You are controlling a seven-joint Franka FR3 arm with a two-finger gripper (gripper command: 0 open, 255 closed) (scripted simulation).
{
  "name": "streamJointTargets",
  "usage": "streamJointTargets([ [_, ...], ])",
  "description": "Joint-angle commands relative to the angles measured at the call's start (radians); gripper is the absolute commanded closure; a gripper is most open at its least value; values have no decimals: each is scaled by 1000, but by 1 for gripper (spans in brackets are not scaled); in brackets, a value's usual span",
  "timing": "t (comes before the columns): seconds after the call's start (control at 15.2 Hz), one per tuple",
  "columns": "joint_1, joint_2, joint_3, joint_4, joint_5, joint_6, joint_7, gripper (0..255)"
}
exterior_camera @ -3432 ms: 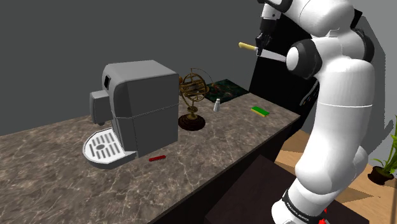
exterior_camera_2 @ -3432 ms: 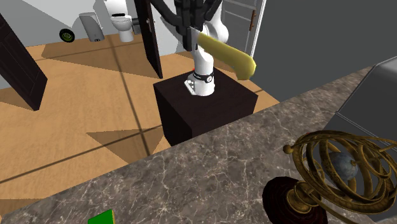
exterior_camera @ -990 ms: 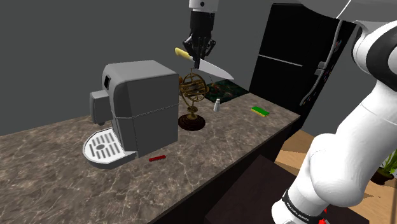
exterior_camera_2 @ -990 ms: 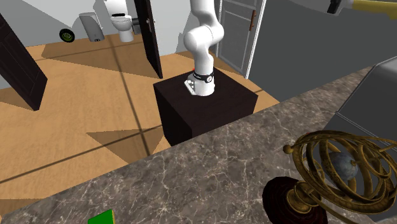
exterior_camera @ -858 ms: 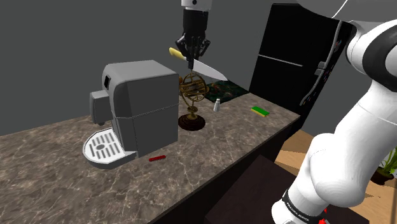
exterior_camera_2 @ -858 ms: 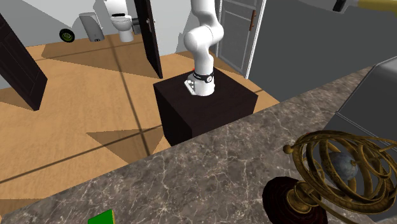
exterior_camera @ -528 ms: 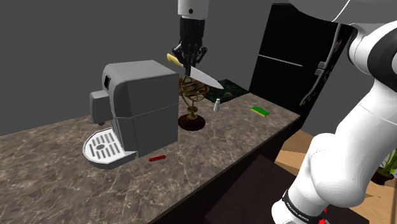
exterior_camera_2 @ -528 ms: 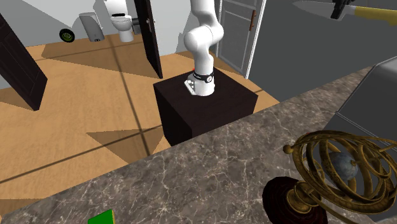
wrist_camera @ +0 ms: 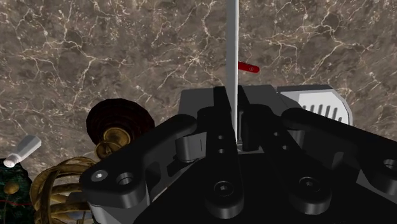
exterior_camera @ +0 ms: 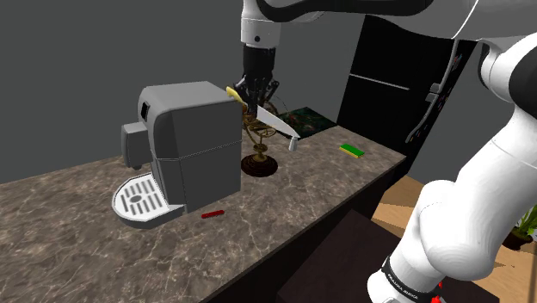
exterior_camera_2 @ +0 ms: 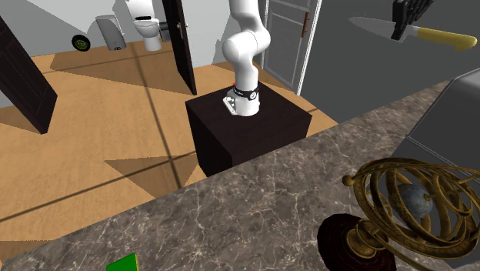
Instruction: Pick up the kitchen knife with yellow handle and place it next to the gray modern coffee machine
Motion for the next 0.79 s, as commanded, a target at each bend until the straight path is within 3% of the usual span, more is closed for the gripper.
streamJointTargets([
  [0.0, 0, -3, 0, -32, 0, 30, 0, 255],
  [0.73, 0, -19, 0, -198, 1, 180, 0, 255],
])
